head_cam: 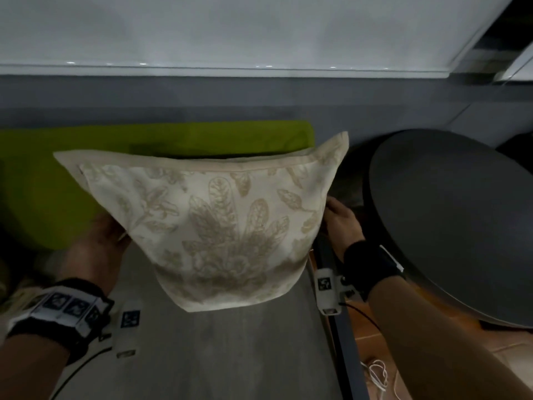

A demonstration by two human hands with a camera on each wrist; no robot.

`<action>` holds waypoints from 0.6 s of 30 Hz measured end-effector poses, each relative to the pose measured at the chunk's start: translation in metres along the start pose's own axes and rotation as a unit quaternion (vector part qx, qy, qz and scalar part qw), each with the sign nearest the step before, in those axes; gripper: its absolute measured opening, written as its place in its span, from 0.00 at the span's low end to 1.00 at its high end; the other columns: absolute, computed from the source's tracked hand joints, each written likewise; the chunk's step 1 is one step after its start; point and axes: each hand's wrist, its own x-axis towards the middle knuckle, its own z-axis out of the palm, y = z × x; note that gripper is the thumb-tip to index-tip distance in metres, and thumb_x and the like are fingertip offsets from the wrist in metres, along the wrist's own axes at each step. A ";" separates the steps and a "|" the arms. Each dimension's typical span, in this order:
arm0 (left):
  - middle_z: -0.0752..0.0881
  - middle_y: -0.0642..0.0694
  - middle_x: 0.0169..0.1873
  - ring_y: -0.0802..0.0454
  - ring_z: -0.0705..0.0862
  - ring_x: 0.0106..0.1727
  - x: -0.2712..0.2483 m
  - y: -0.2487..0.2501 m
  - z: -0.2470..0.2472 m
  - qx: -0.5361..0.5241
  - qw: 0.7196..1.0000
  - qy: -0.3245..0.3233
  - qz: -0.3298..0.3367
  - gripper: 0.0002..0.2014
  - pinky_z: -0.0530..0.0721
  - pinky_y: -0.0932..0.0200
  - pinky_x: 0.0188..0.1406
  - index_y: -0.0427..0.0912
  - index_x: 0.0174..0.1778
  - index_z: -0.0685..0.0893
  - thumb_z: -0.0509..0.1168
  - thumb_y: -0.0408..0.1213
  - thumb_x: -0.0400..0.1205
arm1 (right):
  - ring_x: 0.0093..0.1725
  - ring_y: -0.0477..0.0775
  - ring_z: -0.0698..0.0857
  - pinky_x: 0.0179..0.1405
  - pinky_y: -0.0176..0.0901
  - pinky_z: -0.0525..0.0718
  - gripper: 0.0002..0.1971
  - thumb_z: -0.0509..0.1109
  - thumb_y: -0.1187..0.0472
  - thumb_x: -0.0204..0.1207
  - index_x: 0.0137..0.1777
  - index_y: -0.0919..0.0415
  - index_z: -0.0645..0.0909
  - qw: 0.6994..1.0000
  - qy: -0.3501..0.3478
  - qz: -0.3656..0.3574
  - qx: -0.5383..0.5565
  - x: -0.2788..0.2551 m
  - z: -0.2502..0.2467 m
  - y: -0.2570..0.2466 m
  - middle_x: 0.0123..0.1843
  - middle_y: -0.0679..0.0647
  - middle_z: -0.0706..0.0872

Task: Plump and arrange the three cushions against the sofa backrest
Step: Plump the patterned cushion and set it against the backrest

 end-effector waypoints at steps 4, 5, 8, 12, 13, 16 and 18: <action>0.90 0.61 0.59 0.58 0.88 0.62 0.002 -0.015 -0.008 0.012 0.998 0.030 0.051 0.11 0.82 0.48 0.66 0.64 0.60 0.87 0.62 0.43 0.89 | 0.57 0.65 0.92 0.63 0.67 0.90 0.06 0.73 0.52 0.83 0.48 0.48 0.90 0.998 0.055 -0.011 -0.028 0.005 0.000 0.001 0.51 0.56 0.95; 0.91 0.61 0.56 0.55 0.88 0.61 0.003 -0.016 -0.009 0.036 0.996 0.049 0.070 0.10 0.84 0.46 0.64 0.64 0.57 0.87 0.63 0.45 0.88 | 0.56 0.64 0.92 0.62 0.68 0.90 0.06 0.73 0.49 0.81 0.47 0.46 0.90 0.997 0.065 -0.008 -0.038 0.004 -0.002 0.005 0.51 0.54 0.94; 0.90 0.56 0.43 0.50 0.88 0.50 0.004 -0.008 -0.010 0.045 0.984 0.137 0.108 0.08 0.88 0.39 0.60 0.57 0.44 0.86 0.64 0.47 0.86 | 0.55 0.60 0.92 0.61 0.65 0.91 0.06 0.73 0.47 0.81 0.47 0.43 0.89 0.993 0.107 -0.008 -0.047 -0.003 -0.009 0.009 0.50 0.52 0.94; 0.86 0.47 0.44 0.51 0.87 0.46 0.011 -0.003 -0.008 0.021 0.975 0.207 0.074 0.11 0.89 0.44 0.55 0.55 0.38 0.81 0.63 0.44 0.88 | 0.53 0.57 0.91 0.60 0.63 0.91 0.08 0.72 0.45 0.82 0.48 0.46 0.87 0.985 0.156 -0.022 -0.074 -0.001 -0.006 0.006 0.49 0.50 0.92; 0.87 0.44 0.47 0.47 0.87 0.50 0.014 -0.005 -0.008 0.026 0.978 0.195 0.062 0.10 0.89 0.42 0.58 0.54 0.39 0.82 0.63 0.44 0.88 | 0.54 0.57 0.90 0.61 0.63 0.91 0.08 0.72 0.44 0.83 0.47 0.45 0.86 0.983 0.158 -0.009 -0.091 0.002 -0.003 0.006 0.50 0.49 0.91; 0.86 0.41 0.56 0.40 0.86 0.61 0.015 -0.007 -0.009 0.065 0.983 0.166 0.051 0.07 0.87 0.41 0.62 0.48 0.50 0.82 0.64 0.47 0.87 | 0.56 0.57 0.89 0.64 0.61 0.89 0.06 0.71 0.44 0.82 0.51 0.42 0.86 0.982 0.154 0.000 -0.112 -0.002 0.007 0.001 0.54 0.50 0.91; 0.82 0.48 0.62 0.45 0.82 0.65 0.001 -0.004 -0.009 0.117 0.971 0.176 0.112 0.10 0.83 0.44 0.66 0.54 0.60 0.77 0.65 0.49 0.85 | 0.63 0.52 0.86 0.68 0.50 0.84 0.13 0.70 0.49 0.85 0.68 0.44 0.81 0.969 0.191 -0.066 -0.140 -0.028 0.009 -0.006 0.65 0.48 0.88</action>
